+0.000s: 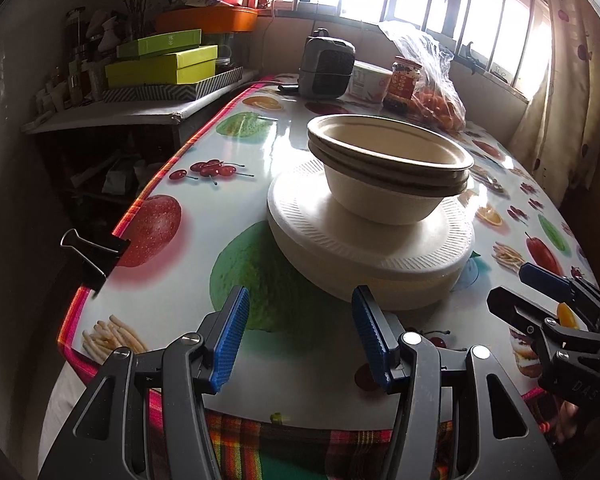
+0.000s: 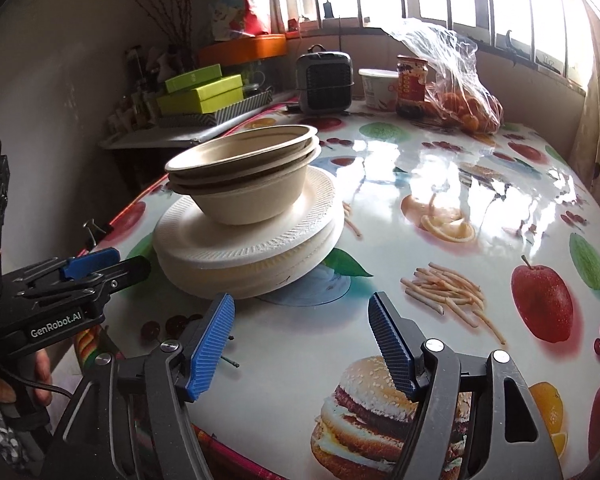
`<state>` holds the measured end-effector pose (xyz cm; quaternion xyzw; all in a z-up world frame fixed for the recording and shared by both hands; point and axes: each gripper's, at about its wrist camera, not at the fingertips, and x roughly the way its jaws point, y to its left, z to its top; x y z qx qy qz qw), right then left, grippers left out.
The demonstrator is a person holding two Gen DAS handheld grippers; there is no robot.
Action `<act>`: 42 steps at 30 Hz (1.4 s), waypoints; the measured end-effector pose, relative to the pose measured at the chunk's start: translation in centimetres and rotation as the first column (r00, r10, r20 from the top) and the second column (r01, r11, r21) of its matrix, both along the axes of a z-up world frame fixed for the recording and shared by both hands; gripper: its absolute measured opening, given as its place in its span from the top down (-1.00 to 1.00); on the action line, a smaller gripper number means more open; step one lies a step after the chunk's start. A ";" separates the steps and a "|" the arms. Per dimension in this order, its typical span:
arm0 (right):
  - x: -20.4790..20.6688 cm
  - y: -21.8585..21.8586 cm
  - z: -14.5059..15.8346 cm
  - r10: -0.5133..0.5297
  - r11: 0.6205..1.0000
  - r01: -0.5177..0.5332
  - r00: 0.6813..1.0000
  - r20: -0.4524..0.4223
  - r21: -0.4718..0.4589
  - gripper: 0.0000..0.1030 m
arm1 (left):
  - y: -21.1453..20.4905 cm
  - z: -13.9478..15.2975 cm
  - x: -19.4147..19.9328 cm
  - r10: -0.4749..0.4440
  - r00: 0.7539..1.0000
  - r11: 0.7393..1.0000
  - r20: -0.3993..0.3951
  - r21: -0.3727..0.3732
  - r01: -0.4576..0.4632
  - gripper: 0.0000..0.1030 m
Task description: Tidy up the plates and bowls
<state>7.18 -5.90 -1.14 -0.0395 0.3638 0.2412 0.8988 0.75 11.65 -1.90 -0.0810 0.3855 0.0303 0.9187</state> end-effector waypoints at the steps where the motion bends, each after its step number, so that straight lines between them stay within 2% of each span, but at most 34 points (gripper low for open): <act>1: 0.0 0.0 -0.2 -0.001 1.000 0.001 1.000 -0.004 0.000 -0.36 | -0.1 -0.2 -0.1 -0.001 1.000 1.000 -0.001 0.002 0.001 -0.06; 17: 0.0 0.4 -2.5 -0.070 0.996 0.066 0.996 -0.047 -0.067 -0.47 | -0.9 -1.6 -0.2 0.002 1.000 0.999 -0.024 0.049 -0.001 -0.07; 22: 0.0 0.6 -2.7 -0.075 0.995 0.071 0.996 -0.048 -0.074 -0.50 | -1.1 -1.6 -0.1 -0.003 1.000 0.998 -0.023 0.056 0.004 -0.13; 25: 0.0 0.7 -2.8 -0.080 0.994 0.076 0.996 -0.049 -0.084 -0.60 | -1.2 -1.7 0.0 -0.003 1.000 0.998 -0.024 0.065 0.004 -0.13; 42: -0.2 0.7 -2.8 -0.092 0.991 0.087 0.995 -0.043 -0.098 -0.67 | -1.9 -1.8 0.1 0.026 0.999 0.994 -0.026 0.106 -0.023 -0.14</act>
